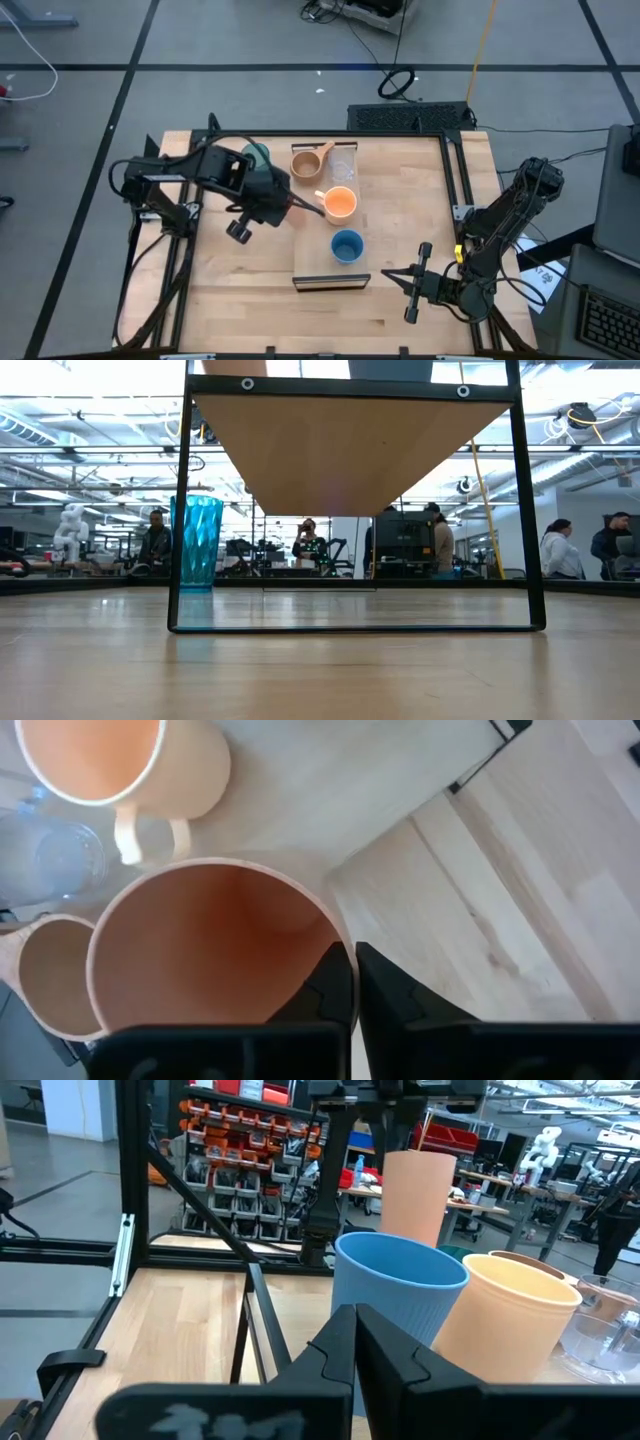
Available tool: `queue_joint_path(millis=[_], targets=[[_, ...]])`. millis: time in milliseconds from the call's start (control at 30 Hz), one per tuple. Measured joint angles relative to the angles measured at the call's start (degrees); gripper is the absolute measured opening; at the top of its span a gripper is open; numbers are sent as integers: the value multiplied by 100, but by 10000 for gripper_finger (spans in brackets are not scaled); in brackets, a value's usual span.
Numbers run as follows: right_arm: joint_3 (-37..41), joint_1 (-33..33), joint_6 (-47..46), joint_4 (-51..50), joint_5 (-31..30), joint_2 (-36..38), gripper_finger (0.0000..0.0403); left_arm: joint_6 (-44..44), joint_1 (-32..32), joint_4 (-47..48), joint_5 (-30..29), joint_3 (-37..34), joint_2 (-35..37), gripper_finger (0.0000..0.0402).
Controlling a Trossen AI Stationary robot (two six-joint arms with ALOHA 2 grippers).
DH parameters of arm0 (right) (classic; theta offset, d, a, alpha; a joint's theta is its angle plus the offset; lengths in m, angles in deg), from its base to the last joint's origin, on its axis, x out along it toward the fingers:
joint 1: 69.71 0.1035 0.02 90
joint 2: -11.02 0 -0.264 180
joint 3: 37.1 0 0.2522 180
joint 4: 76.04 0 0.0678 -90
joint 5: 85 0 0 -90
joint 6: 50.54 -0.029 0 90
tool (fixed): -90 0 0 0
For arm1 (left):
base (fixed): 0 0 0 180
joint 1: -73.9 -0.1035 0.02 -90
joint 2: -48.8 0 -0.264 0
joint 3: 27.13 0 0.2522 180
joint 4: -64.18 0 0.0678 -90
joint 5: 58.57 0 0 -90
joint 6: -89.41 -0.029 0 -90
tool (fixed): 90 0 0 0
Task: Stack small to large cups/mugs on shelf
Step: Put the orange cup on the shelf
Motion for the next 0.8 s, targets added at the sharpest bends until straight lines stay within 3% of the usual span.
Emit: queue_joint_path(millis=[667, 800], targets=[[0, 1, 23, -4, 4, 0, 0, -351, -119, -191, -306, -5, -294, 5], [0, 0, 24, -4, 4, 0, 0, -396, -119, -287, -586, -2, -387, 18]])
